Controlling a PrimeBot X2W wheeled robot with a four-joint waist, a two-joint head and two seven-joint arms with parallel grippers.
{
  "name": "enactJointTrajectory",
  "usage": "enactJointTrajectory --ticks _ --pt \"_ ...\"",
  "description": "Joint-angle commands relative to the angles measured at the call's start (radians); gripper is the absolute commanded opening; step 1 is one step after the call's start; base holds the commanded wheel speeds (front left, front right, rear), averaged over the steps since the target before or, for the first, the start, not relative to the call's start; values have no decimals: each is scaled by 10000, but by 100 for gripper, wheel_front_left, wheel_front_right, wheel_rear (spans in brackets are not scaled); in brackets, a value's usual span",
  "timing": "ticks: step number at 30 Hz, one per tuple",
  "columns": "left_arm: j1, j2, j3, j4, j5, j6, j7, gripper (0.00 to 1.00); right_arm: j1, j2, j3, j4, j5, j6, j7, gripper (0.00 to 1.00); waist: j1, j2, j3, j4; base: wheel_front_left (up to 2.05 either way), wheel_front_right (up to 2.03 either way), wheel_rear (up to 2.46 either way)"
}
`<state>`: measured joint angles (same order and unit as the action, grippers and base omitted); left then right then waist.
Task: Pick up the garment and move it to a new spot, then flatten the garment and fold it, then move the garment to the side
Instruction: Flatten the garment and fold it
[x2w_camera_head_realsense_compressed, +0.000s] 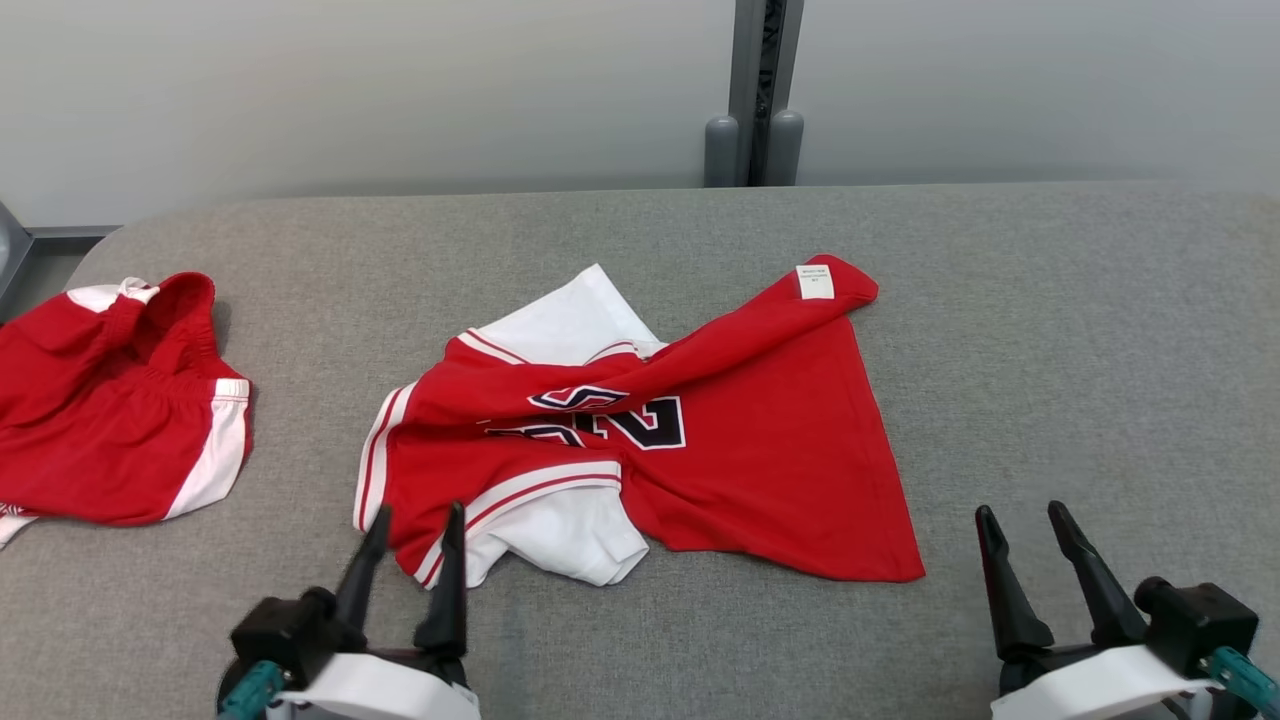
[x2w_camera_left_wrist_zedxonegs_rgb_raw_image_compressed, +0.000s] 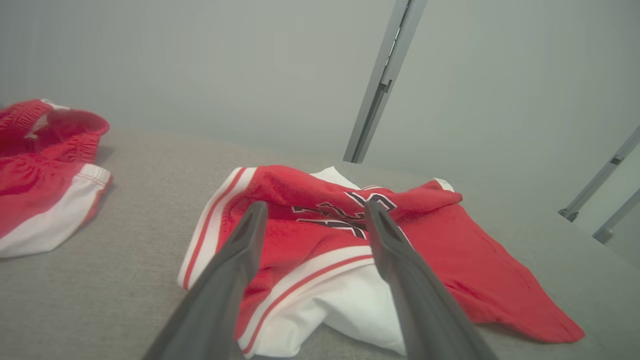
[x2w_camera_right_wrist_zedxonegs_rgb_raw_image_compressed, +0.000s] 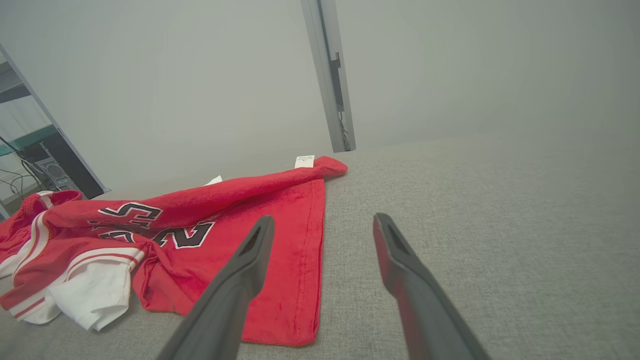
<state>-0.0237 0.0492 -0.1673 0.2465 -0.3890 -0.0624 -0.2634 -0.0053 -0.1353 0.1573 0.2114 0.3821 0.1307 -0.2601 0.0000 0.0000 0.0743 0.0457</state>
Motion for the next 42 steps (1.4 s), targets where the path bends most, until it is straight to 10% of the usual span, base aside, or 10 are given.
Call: enactJointTrajectory --ticks 1,32,35,36,42 --pt "65 24 -48 99 -114 -72 -15 100 -178 -79 22 11 30 3 -37 100 0 0 20 23 0 0 0" --pt "-2058 32 -1464 4205 -2788 -413 410 100 -1491 -248 891 1700 529 3 -65 100 0 0 857 -167 0 0 0" --pt "-2183 35 -1524 4268 -2764 -486 298 38 -1508 -213 852 1686 504 3 -66 100 0 0 885 -120 0 0 0" --pt "-2197 42 -1552 4284 -2741 -512 256 0 -1513 -203 836 1692 499 3 -66 100 0 0 888 -91 0 0 0" --pt "-2286 120 -1737 4266 -2639 -585 165 0 -1457 -178 733 1728 474 3 -66 100 0 0 854 114 0 0 0"
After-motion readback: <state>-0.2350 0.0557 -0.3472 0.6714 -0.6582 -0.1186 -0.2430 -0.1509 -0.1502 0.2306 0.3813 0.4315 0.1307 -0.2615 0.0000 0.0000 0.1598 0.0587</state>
